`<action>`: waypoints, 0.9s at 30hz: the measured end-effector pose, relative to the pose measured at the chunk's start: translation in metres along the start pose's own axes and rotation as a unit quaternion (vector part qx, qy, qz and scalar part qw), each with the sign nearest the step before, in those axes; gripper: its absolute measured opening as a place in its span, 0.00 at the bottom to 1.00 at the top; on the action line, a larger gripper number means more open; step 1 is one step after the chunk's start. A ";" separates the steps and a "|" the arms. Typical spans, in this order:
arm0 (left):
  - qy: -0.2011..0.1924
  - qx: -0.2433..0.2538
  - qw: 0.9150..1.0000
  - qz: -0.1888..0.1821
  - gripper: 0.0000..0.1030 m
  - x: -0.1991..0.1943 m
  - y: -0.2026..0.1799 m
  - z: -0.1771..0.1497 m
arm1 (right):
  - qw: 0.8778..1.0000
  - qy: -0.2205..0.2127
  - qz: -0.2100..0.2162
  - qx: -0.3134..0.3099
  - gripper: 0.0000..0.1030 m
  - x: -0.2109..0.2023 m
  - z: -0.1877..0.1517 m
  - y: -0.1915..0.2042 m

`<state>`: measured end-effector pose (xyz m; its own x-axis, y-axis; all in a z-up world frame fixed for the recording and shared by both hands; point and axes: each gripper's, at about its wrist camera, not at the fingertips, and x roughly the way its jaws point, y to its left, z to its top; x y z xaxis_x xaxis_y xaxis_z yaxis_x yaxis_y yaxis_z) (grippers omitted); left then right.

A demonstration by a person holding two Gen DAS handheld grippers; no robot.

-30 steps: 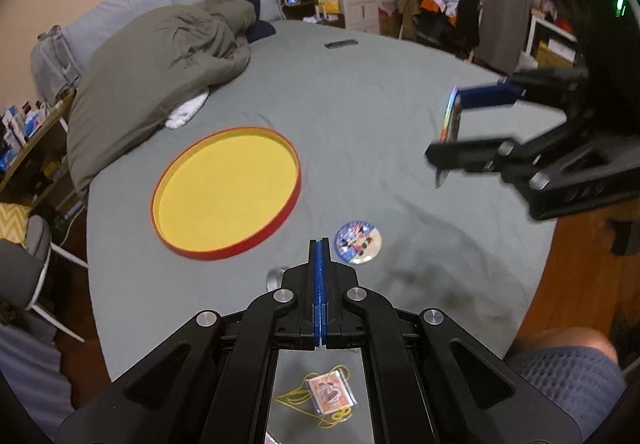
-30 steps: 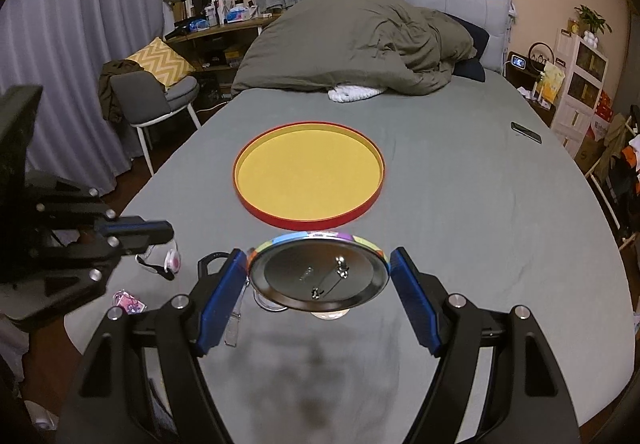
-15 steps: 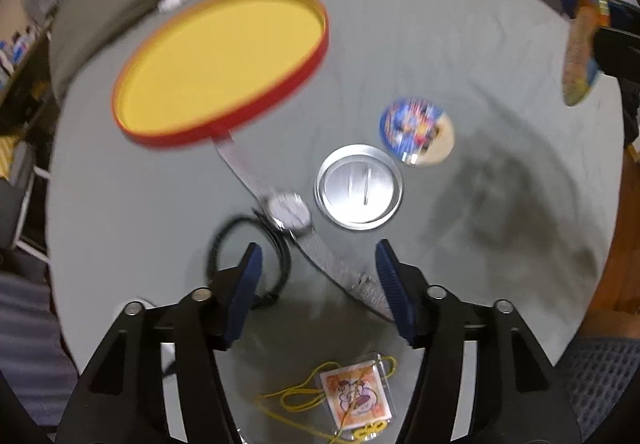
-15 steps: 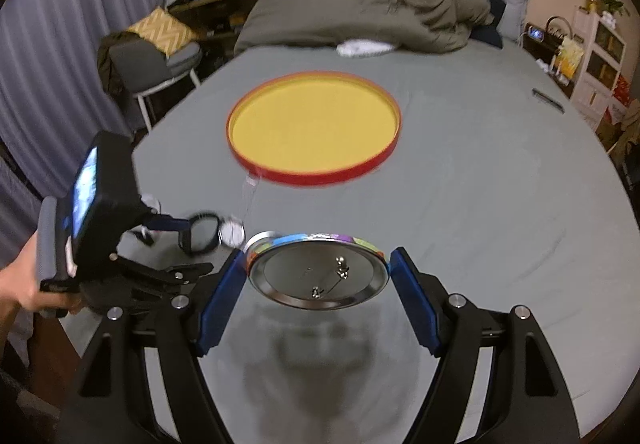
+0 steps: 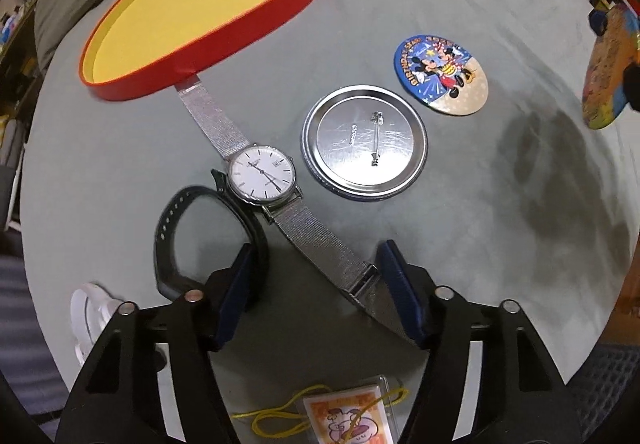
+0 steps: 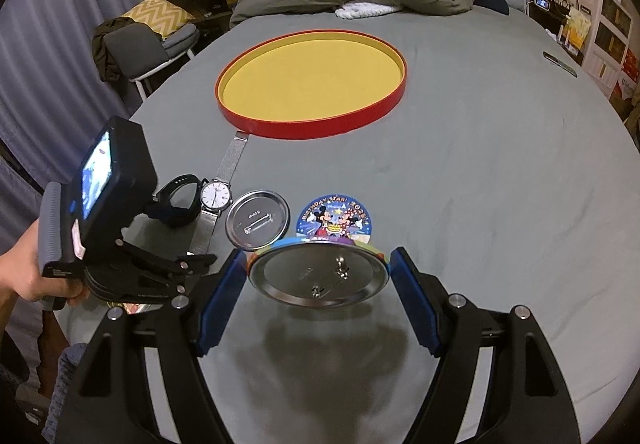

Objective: Organize jewelry
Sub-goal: 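Lower the watch onto the bed beside the silver lid and open the left tool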

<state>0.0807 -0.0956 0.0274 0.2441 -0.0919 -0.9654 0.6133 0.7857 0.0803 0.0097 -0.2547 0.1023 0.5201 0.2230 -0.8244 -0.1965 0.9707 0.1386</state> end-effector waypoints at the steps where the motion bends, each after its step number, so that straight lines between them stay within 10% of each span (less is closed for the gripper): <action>1: -0.003 -0.001 1.000 0.000 0.59 -0.003 0.000 -0.001 | 1.000 0.000 0.001 0.001 0.68 0.000 -0.002 0.000; 19: -0.046 -0.001 0.999 -0.028 0.63 -0.038 -0.021 -0.013 | 1.000 -0.002 0.009 0.009 0.68 -0.003 -0.007 -0.006; 27: 0.000 0.014 0.999 -0.035 0.66 -0.013 -0.038 -0.017 | 0.999 0.029 0.017 -0.001 0.68 0.010 -0.015 -0.002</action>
<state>0.0415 -0.1138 0.0322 0.1992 -0.1460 -0.9690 0.6492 0.7604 0.0189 0.0030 -0.2557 0.0857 0.4647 0.2510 -0.8491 -0.2158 0.9622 0.1663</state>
